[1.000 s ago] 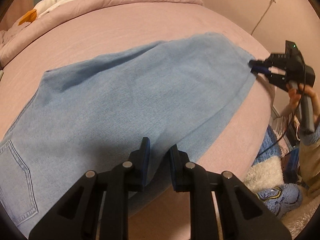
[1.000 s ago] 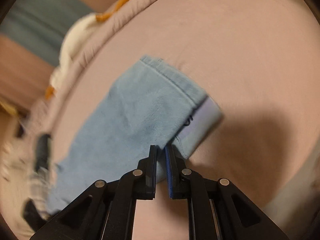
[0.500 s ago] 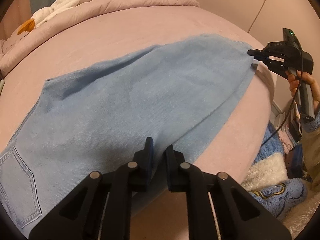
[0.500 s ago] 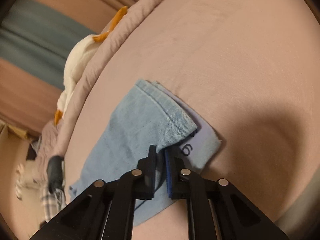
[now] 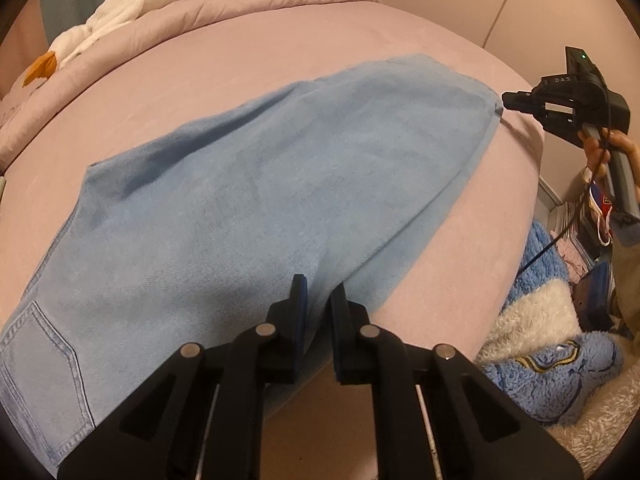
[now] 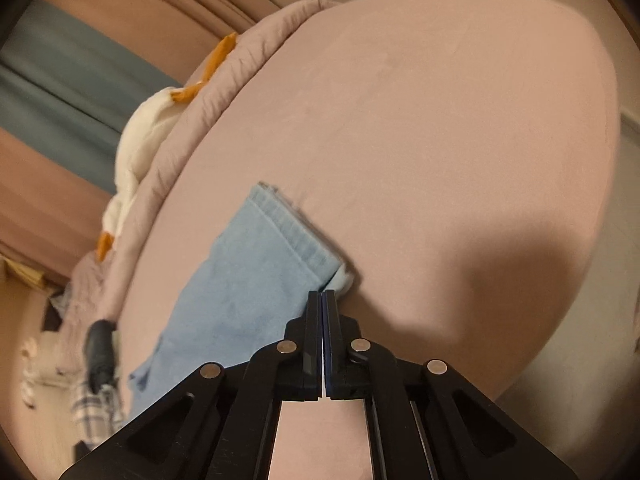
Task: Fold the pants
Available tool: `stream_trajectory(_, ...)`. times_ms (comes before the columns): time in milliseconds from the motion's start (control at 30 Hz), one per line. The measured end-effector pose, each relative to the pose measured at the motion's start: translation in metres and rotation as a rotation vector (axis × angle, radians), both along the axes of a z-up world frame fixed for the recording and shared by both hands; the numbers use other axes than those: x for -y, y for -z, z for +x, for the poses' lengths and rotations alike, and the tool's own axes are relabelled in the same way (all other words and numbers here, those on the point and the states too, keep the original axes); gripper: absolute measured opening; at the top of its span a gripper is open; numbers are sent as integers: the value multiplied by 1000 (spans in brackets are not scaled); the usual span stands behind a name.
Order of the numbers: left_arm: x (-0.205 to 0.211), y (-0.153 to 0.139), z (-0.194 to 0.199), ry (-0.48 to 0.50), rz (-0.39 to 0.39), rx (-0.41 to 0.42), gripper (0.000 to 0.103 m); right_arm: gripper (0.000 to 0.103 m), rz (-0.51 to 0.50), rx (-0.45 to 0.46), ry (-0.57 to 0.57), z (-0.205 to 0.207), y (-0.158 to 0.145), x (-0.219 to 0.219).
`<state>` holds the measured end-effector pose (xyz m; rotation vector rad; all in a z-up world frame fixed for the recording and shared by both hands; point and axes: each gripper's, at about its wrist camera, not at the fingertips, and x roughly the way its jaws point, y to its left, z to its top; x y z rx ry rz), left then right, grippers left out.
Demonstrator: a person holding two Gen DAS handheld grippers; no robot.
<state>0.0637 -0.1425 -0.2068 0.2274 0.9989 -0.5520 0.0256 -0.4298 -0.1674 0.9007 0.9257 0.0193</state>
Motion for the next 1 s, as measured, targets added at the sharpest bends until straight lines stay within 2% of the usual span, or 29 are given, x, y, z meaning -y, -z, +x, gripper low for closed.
stream_trajectory(167, -1, -1, 2, -19, -17, -12, 11, 9, 45, -29, -66, 10, 2, -19)
stream_trajectory(333, -4, -2, 2, -38, -37, -23, 11, 9, 88, -83, -97, 23, 18, -36)
stream_trajectory(533, -4, -1, 3, -42, -41, -25, 11, 9, 133, -127, -67, 22, 22, -25)
stream_trajectory(733, -6, -1, 3, -50, -55, -32, 11, 10, 202, -118, -34, 17, 26, -20)
stream_trajectory(833, -7, -2, 3, -57, -64, -35, 12, 20, 210, -103, -24, 23, 28, -23)
stream_trajectory(900, -8, -1, 2, -57, -63, -36, 12, 31, 222, -84, -18, 26, 26, -25)
stream_trajectory(1000, -6, -2, 1, -50, -51, -29, 11, 33, 164, -72, -22, 27, 21, -30)
